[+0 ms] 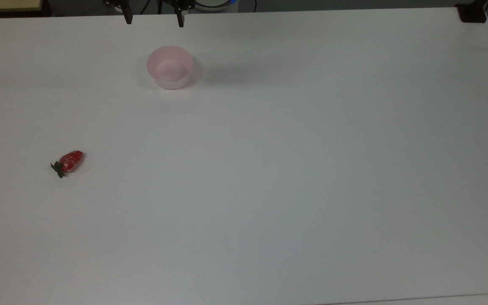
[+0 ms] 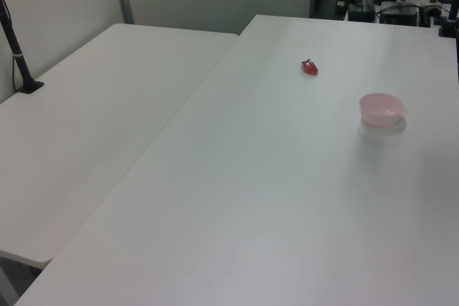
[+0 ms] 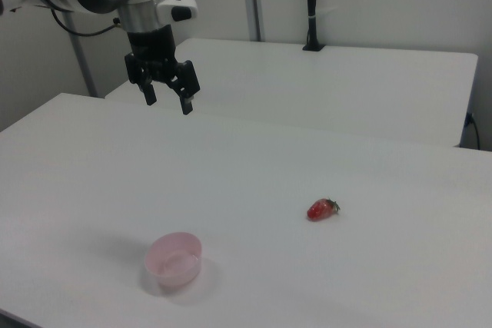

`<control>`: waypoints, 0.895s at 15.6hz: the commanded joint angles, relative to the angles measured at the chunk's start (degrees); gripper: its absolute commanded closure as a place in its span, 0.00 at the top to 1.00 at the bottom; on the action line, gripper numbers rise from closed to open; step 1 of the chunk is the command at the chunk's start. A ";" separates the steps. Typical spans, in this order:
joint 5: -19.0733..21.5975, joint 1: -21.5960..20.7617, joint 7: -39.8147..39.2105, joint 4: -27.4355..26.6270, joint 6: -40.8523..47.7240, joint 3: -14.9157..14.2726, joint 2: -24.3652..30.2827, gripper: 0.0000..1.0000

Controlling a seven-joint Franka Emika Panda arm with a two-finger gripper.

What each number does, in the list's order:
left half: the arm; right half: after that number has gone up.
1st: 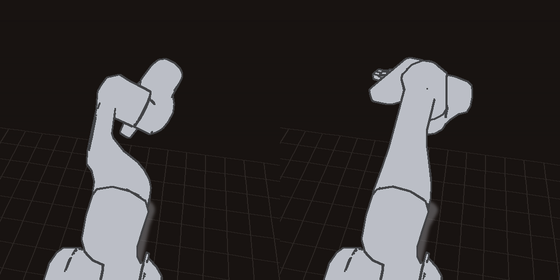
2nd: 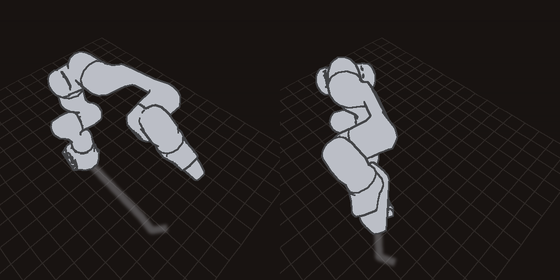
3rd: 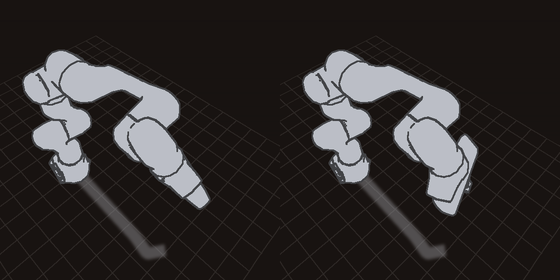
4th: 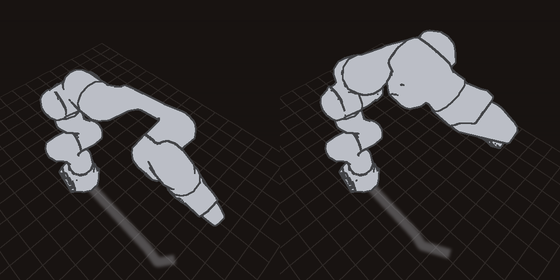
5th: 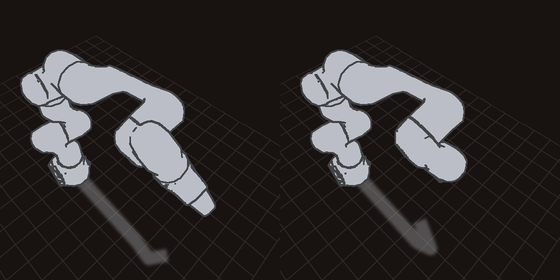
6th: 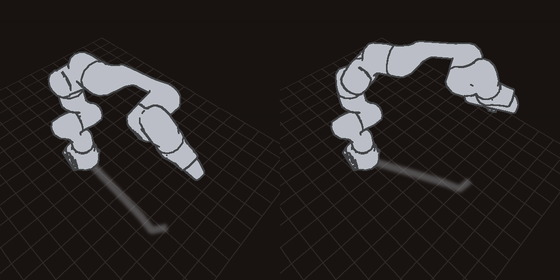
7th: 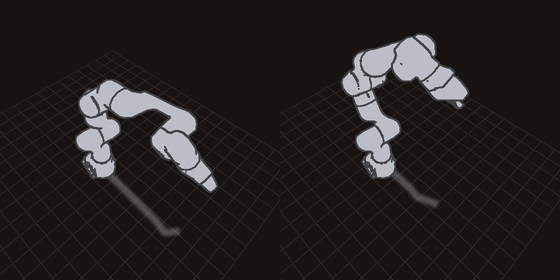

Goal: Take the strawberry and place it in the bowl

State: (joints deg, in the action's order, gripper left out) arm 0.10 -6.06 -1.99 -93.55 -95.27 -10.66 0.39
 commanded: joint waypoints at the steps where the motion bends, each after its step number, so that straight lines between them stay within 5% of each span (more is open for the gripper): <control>1: -0.45 -1.05 -1.00 -0.23 -0.70 -0.85 0.13 1.00; 14: -0.10 -0.62 -0.83 -0.23 0.26 -1.11 0.31 1.00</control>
State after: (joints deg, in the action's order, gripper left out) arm 0.10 -6.11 -2.01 -93.55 -95.27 -10.66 0.33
